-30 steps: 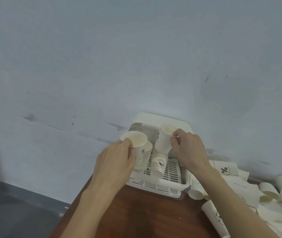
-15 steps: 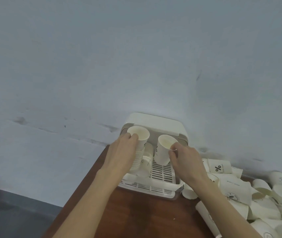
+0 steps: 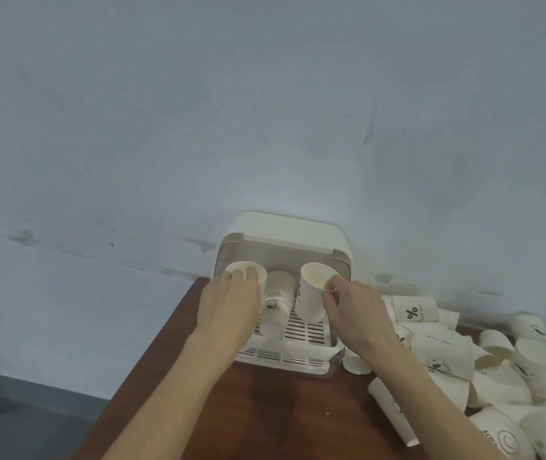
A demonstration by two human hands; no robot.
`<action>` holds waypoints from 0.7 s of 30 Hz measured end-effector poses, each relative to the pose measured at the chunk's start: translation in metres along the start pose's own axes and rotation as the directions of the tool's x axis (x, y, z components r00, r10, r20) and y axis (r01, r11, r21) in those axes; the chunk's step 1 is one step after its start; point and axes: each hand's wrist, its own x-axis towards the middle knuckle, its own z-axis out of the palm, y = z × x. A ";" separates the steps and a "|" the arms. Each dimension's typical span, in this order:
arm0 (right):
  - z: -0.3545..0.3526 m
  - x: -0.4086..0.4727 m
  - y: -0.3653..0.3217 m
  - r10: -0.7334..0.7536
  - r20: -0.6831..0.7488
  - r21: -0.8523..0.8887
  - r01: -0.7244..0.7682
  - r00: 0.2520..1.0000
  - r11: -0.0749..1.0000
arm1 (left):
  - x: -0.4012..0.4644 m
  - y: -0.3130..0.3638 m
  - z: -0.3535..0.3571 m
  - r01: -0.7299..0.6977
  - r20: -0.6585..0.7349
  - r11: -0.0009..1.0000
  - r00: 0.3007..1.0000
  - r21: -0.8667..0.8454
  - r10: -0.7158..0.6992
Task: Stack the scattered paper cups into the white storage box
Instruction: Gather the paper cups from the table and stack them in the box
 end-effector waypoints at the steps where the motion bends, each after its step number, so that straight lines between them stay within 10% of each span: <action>1: 0.000 -0.001 0.001 0.003 0.001 -0.001 -0.003 1.000 1.000 | -0.001 0.008 -0.003 -0.021 -0.018 1.000 1.000 -0.022 0.020; 6: 0.002 -0.002 0.012 0.029 0.021 0.019 -0.030 0.999 0.999 | 0.008 0.052 0.005 -0.107 0.034 0.917 0.991 -0.385 0.130; 21: 0.008 -0.017 0.030 -0.006 0.018 0.022 0.006 1.000 1.000 | 0.120 0.077 0.111 0.185 0.509 0.978 0.853 -0.092 -0.114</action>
